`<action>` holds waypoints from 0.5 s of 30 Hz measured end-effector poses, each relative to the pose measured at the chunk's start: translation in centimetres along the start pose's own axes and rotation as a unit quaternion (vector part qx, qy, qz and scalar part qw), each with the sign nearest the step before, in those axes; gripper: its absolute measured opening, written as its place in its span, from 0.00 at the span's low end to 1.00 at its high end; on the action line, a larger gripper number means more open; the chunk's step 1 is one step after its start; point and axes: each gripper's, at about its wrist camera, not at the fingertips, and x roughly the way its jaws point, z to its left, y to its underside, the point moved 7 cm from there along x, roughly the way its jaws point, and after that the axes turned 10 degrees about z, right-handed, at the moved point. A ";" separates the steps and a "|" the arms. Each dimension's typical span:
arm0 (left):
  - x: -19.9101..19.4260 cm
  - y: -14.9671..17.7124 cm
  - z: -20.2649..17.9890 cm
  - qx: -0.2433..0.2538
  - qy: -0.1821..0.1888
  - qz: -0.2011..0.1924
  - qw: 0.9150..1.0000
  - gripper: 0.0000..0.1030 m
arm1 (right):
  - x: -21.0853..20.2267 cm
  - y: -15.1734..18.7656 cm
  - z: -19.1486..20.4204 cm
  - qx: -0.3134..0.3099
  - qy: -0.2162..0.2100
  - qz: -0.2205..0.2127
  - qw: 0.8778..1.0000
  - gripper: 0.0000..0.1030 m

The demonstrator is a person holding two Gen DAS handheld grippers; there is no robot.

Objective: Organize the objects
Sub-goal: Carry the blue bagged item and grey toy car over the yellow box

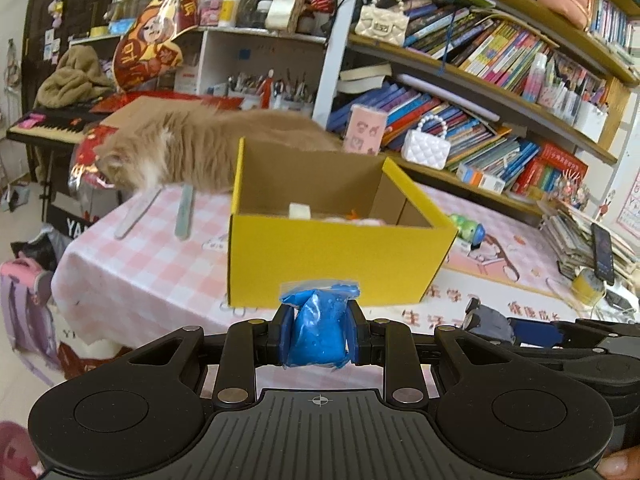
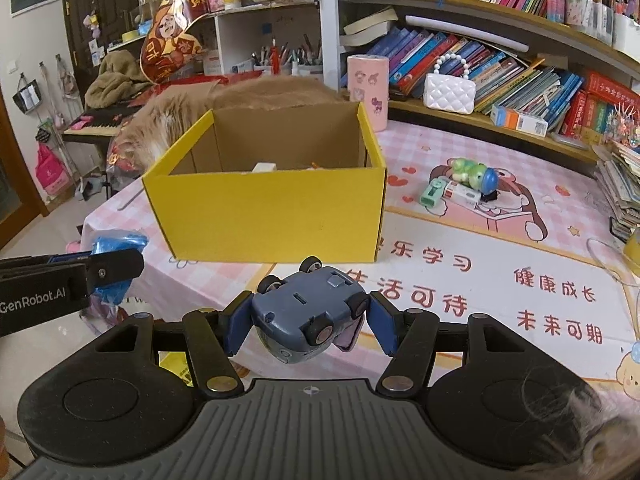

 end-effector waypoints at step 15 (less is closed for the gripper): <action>0.7 -6.2 -0.3 0.005 -0.015 -0.051 0.999 0.24 | 0.2 -6.6 0.1 -0.032 -0.013 -0.061 0.998 0.57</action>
